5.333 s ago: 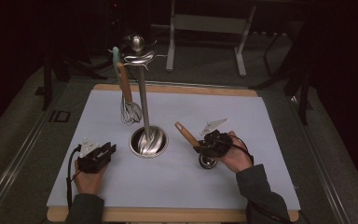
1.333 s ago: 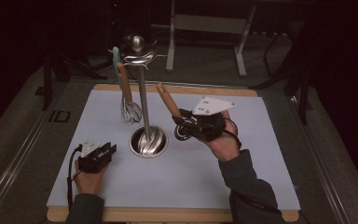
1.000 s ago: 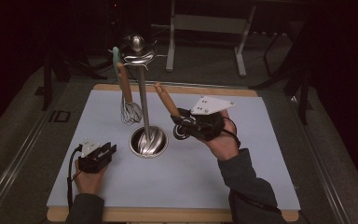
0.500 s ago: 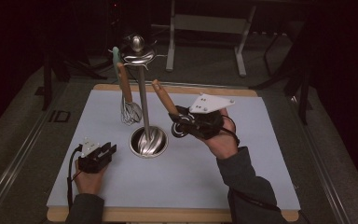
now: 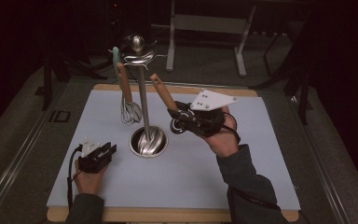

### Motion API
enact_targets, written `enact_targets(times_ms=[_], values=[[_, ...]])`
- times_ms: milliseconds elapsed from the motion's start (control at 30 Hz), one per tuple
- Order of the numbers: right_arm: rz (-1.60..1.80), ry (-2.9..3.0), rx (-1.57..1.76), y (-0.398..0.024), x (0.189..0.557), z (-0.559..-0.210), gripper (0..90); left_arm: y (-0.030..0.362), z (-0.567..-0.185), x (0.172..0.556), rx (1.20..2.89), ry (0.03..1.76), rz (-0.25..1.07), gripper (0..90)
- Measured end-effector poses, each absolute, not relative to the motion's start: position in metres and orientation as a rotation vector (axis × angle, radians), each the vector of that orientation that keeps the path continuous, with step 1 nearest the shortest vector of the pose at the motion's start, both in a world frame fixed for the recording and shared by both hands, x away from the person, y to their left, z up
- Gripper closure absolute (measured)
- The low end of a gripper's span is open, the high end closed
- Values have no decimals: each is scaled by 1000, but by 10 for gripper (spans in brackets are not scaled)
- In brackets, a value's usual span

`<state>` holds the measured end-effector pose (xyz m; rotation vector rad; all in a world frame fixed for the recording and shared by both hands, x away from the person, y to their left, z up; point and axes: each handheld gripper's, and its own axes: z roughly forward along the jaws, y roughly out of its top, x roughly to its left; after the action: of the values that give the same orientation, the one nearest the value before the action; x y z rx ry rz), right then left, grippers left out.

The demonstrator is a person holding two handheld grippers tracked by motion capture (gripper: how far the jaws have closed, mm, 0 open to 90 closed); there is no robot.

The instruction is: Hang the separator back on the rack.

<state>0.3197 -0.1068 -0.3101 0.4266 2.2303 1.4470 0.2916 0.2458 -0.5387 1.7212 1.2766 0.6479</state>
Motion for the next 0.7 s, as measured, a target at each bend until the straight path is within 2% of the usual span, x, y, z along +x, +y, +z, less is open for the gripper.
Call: enact_targets(times_ms=[700], values=[[1487, 2208, 404, -95, 320, -294, 700, 246, -539, 292, 1720, 1277, 647, 695]])
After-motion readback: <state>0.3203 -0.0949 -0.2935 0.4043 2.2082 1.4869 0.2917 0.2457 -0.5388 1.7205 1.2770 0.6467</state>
